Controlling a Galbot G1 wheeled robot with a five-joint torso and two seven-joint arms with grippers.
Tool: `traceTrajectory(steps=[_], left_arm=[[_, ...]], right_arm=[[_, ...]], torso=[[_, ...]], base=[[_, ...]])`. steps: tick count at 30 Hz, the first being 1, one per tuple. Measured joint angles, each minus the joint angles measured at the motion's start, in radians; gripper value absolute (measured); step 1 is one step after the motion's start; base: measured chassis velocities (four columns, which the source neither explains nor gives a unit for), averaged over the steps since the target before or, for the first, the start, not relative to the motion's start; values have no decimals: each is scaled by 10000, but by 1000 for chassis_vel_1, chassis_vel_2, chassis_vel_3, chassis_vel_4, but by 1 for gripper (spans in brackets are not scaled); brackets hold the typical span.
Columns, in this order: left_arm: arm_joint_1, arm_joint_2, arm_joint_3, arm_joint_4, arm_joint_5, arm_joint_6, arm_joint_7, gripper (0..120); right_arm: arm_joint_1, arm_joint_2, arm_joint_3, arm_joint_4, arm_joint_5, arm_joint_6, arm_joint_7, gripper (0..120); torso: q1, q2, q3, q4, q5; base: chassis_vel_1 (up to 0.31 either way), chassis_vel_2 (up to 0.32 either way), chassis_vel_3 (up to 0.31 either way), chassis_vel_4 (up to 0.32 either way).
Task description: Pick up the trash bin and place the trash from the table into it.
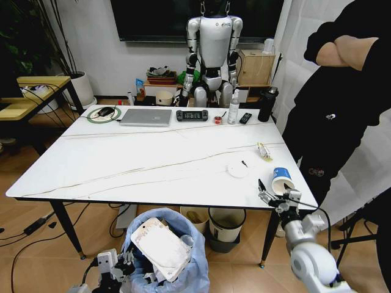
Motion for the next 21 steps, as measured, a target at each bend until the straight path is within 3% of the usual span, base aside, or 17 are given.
traceTrajectory(steps=[2, 9, 14, 16, 21], left_arm=[[-7, -52, -23, -66, 35, 30, -29, 0], [-6, -202, -62, -238, 130, 72, -65, 0], [-40, -285, -9, -243, 226, 87, -74, 0], [-62, -287, 8, -242, 232, 97, -78, 0], [-124, -266, 53, -213, 232, 134, -91, 0]], right_arm=[[349, -226, -158, -238, 142, -198, 94, 99], [1089, -627, -408, -886, 264, -489, 272, 79], [1108, -643, -412, -989, 237, -501, 271, 53], [1106, -628, -411, -991, 227, -499, 265, 50], [1104, -613, -397, -990, 205, -493, 256, 28]], torso=[[0, 0, 0, 1, -1], [1, 0, 0, 1, -2], [0, 0, 0, 0, -1], [0, 0, -1, 0, -1], [0, 0, -1, 0, -2]], base=[[0, 0, 0, 0], [0, 0, 0, 0], [0, 0, 0, 0], [0, 0, 0, 0], [0, 0, 0, 0]])
